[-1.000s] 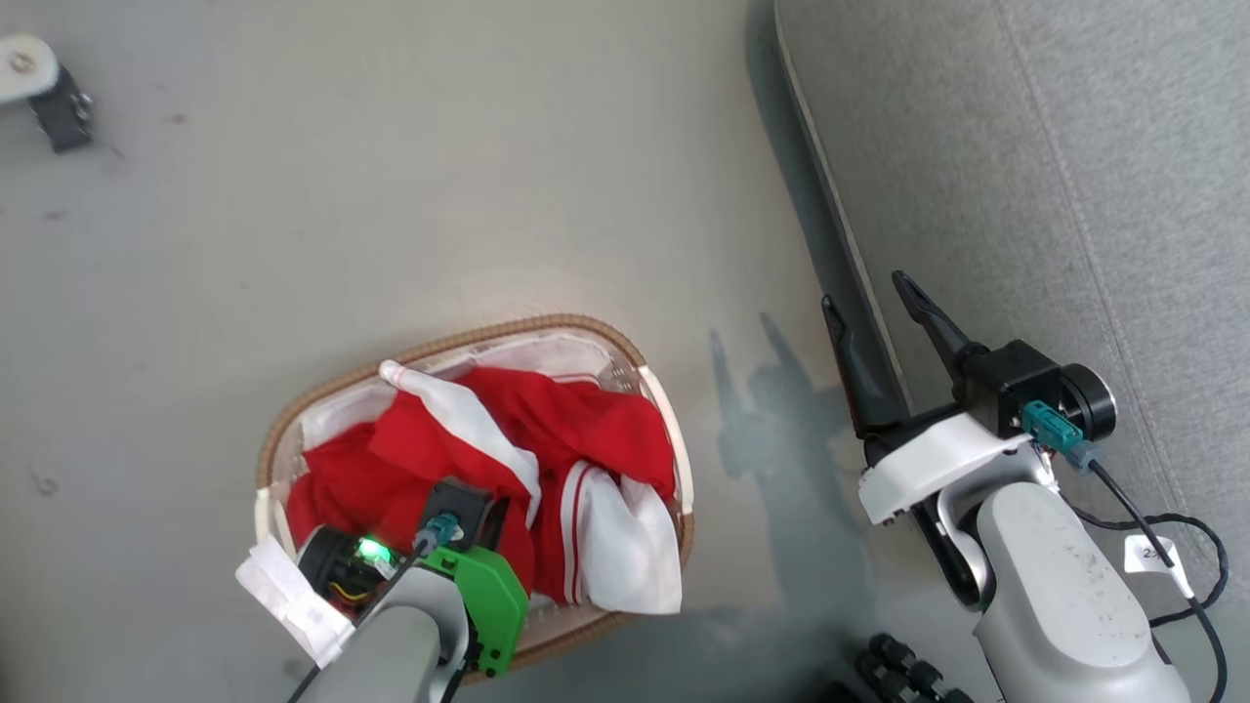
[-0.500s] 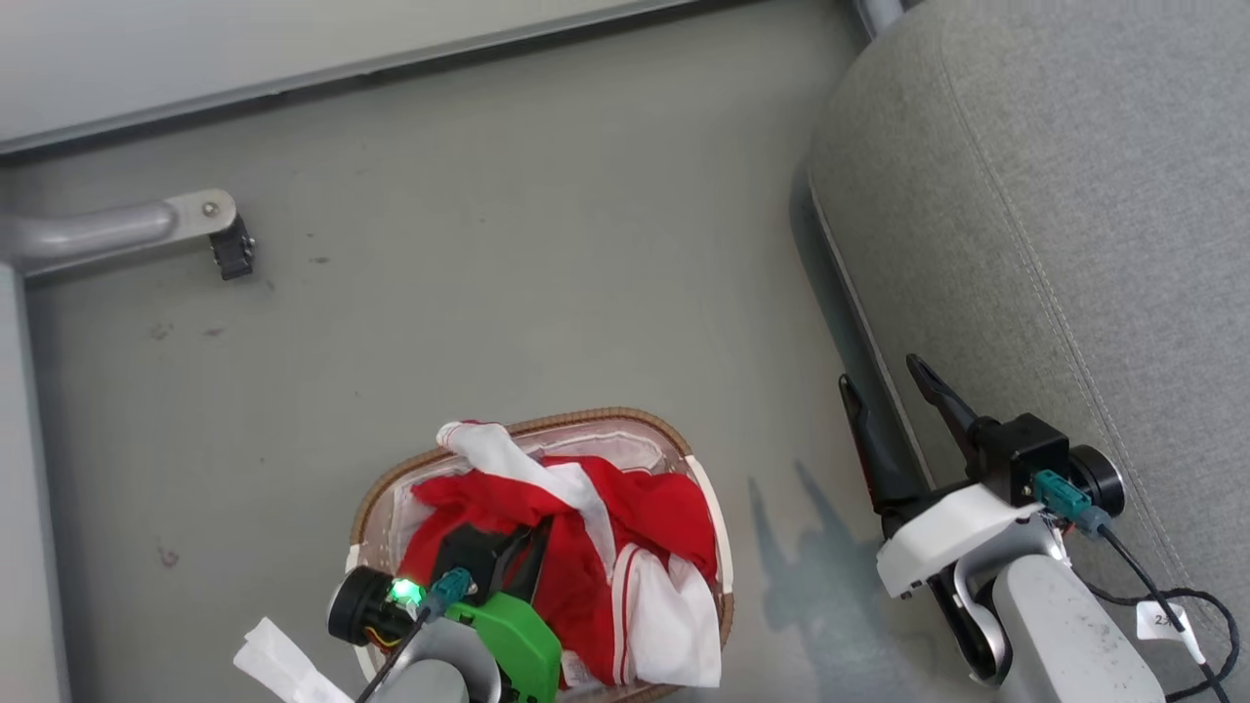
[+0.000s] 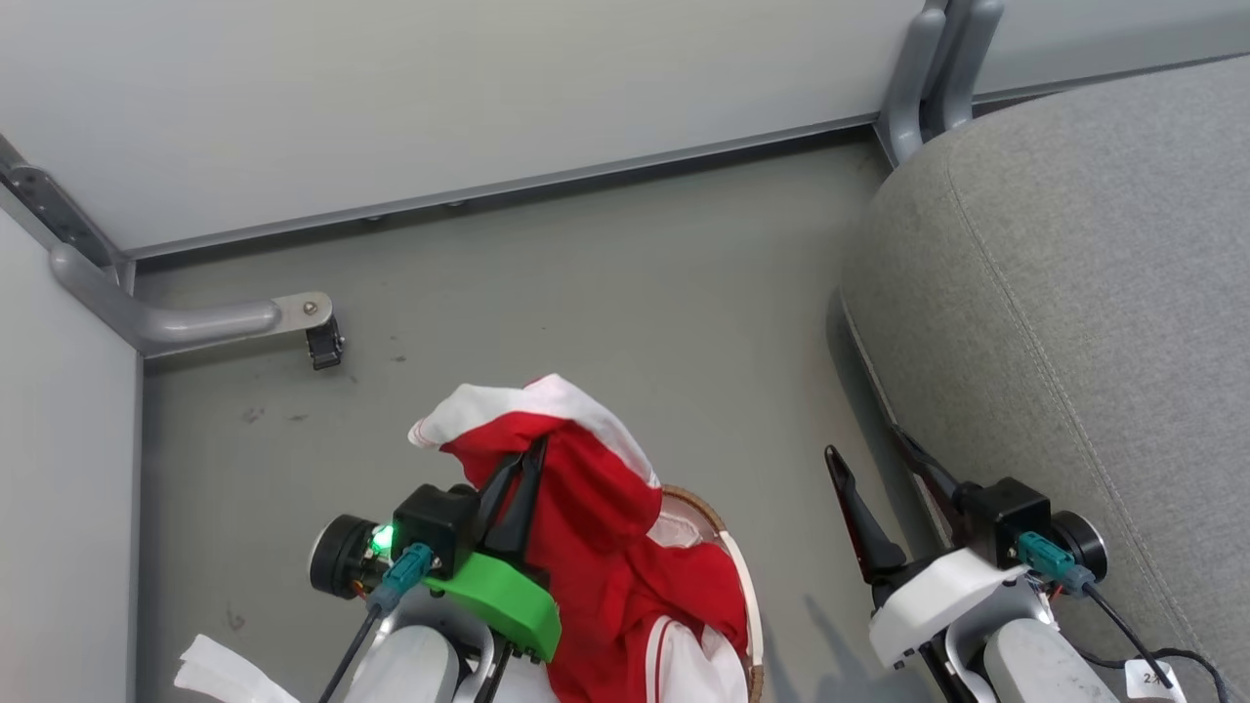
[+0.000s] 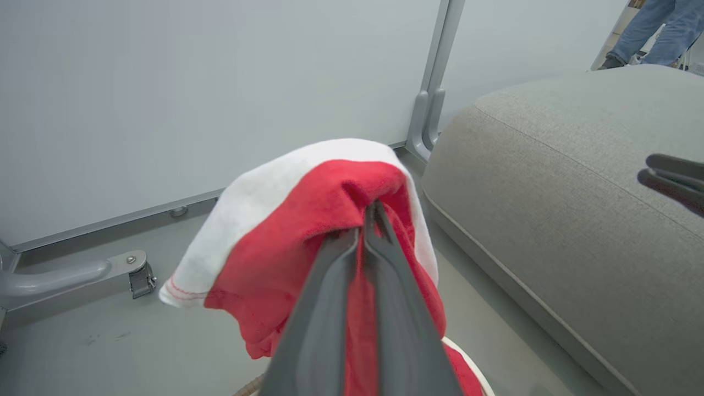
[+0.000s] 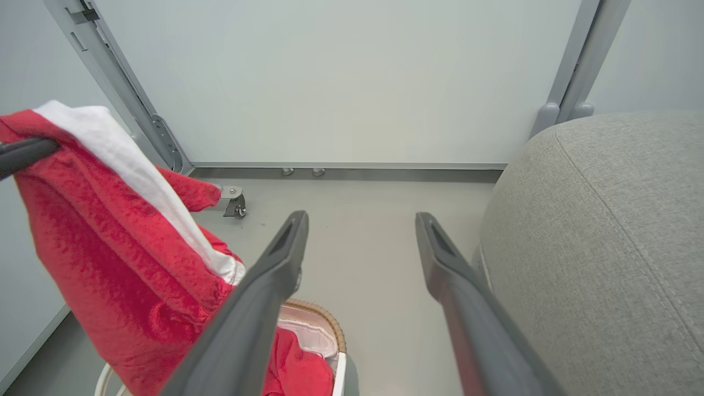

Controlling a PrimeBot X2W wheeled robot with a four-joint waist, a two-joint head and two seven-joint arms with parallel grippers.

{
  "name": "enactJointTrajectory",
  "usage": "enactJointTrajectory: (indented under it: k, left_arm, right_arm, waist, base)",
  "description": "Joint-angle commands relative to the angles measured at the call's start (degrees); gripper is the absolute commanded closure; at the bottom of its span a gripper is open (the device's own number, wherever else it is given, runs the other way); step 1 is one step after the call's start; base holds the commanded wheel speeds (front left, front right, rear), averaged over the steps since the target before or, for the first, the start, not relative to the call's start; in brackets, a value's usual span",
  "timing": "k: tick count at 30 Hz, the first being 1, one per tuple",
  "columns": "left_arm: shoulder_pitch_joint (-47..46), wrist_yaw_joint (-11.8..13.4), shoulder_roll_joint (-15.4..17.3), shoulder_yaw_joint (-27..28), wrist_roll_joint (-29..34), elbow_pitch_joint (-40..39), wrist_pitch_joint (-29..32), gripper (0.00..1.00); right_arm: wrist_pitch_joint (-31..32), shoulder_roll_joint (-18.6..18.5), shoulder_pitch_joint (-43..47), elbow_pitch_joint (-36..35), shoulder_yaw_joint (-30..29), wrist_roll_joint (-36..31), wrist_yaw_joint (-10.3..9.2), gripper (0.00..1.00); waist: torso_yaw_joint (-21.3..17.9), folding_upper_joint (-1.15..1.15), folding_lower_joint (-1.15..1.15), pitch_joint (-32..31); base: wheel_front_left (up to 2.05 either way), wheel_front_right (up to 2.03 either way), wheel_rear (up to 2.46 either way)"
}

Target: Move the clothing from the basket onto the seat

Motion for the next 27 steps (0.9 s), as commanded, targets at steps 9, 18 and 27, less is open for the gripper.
enactJointTrajectory:
  k: [9, 18, 27]
  left_arm:
    - [-2.53, -0.37, 0.13, 0.63, -1.7, -12.07, -0.22, 1.0]
    - [-4.68, -0.36, 0.14, -0.54, -1.37, -17.87, -0.14, 1.0]
    - [-4.58, -0.17, 0.14, -2.92, -2.03, -19.25, -0.15, 1.0]
  right_arm:
    - [-0.27, -0.77, 1.93, -0.31, 2.12, 1.49, -0.06, 0.0]
    - [-0.27, -2.41, -0.84, -4.11, 10.71, 4.35, -0.06, 0.0]
    - [-0.21, -6.57, -9.76, -10.18, 21.87, 7.82, -0.07, 0.0]
  waist:
    - [1.12, 0.0, 0.0, -3.53]
    - [1.35, 0.0, 0.0, -3.41]
    - [2.33, 0.0, 0.0, -2.77]
  base:
    - [0.0, 0.0, 0.0]
    - [0.0, 0.0, 0.0]
    - [0.0, 0.0, 0.0]
